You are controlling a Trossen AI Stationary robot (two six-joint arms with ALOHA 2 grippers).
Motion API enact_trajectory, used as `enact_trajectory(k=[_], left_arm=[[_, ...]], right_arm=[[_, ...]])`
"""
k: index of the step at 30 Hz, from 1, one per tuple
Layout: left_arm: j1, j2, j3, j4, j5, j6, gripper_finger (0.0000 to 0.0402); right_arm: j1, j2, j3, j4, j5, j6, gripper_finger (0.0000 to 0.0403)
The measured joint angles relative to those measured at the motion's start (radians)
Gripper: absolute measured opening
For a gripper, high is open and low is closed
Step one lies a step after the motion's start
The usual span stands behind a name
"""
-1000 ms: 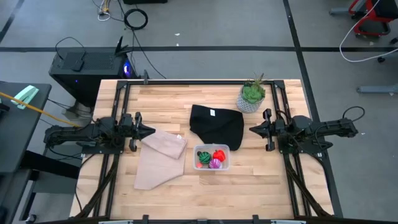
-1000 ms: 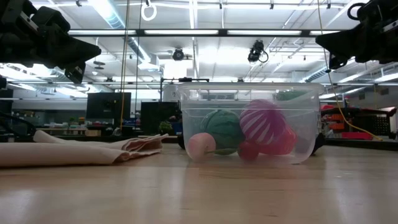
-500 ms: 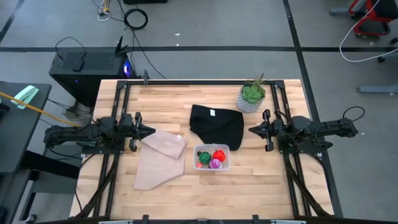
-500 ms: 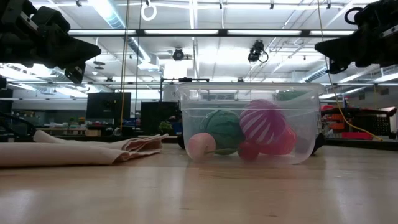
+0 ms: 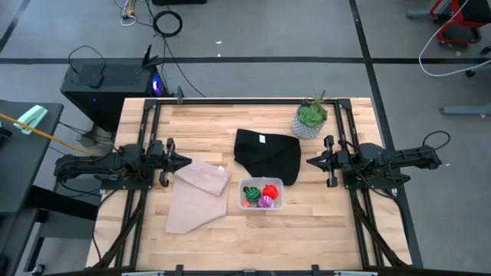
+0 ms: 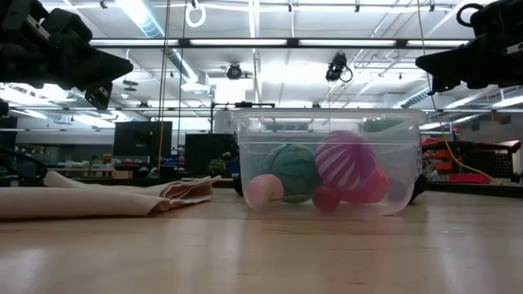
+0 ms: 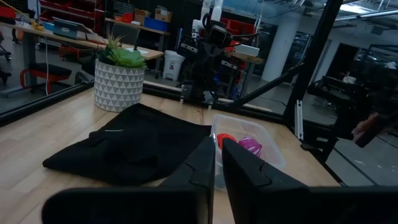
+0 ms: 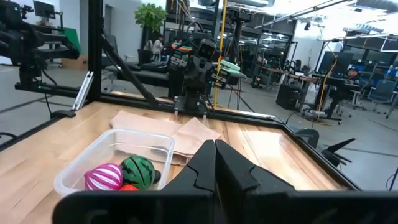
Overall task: Pick and placing Produce into tupperware
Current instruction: Return to Home Position
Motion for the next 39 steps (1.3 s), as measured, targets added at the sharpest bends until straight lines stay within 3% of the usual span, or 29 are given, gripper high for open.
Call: enact_trajectory(k=[15,22,39], left_arm=[[0.0,0.0,0.0,0.0,0.0,0.002,0.004],[0.0,0.0,0.0,0.0,0.0,0.236,0.003],[0.0,0.0,0.0,0.0,0.0,0.262,0.0034]], right_arm=[[0.0,0.0,0.001,0.0,0.0,-0.001,0.0016],[0.0,0.0,0.001,0.0,0.0,-0.001,0.0016],[0.0,0.0,0.001,0.0,0.0,-0.001,0.0018]])
